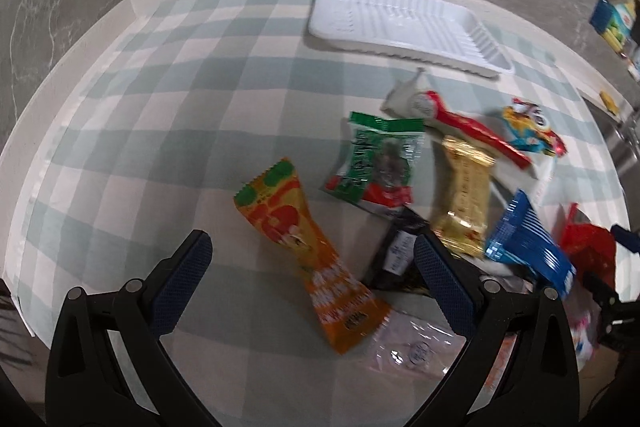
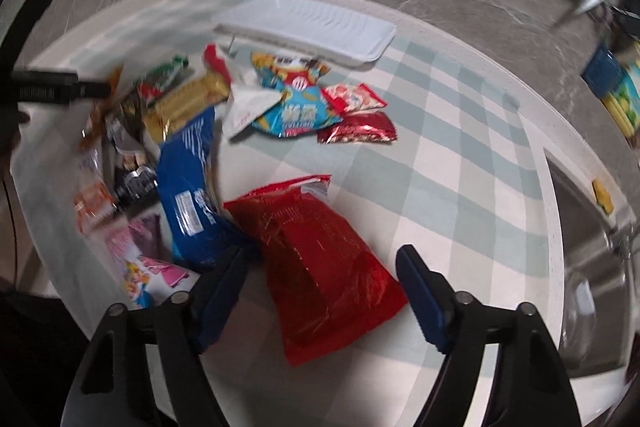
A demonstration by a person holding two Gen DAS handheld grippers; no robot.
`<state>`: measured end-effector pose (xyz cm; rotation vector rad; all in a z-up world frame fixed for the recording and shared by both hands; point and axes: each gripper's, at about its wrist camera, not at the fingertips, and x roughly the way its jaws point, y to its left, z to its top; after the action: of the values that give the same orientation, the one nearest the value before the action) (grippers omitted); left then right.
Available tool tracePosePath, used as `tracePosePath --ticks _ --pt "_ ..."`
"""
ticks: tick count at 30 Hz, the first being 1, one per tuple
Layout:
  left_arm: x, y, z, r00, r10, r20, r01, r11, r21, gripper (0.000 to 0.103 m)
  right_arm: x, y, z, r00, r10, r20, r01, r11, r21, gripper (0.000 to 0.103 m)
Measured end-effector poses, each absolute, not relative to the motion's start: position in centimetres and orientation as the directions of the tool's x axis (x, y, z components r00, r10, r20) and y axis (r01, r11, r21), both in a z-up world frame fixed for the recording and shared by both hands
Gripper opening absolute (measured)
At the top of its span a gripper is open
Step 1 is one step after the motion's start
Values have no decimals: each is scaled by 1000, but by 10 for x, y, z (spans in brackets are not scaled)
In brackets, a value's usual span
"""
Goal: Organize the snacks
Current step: 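Grasp the orange candy packet with the left tool while the right tool grasps the red bag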
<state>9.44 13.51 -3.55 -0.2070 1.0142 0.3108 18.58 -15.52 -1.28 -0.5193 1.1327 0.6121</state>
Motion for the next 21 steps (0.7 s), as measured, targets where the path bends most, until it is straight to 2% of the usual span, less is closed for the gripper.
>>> tracePosePath --ticks 5,7,9,12,14,16,18,21 --pt "107 160 -56 424 135 -896 -402 914 -53 90 190 -148 -25 273 161 -948 -711 697 -86 69" --pt "109 169 -65 400 99 -911 -416 906 -84 77 193 -147 -28 255 170 -952 -713 698 -66 66" --pt "110 175 -72 383 80 -920 -434 895 -103 73 196 -146 -30 240 178 -954 -714 698 -49 64" --pt "113 177 -75 386 91 -918 -423 902 -88 68 198 -144 -33 215 191 -958 -718 696 -23 55" --pt "116 177 -76 382 113 -917 -413 909 -60 57 198 -143 -34 199 199 -960 -725 689 -7 50" --pt "118 177 -76 383 113 -917 -402 914 -56 38 200 -143 -35 188 210 -959 -721 693 11 48" --pt "116 179 -75 399 74 -914 -392 915 -97 24 204 -146 -35 168 232 -958 -707 706 47 42" --pt "109 185 -72 413 21 -910 -394 906 -158 18 213 -153 -35 131 270 -954 -667 736 117 40"
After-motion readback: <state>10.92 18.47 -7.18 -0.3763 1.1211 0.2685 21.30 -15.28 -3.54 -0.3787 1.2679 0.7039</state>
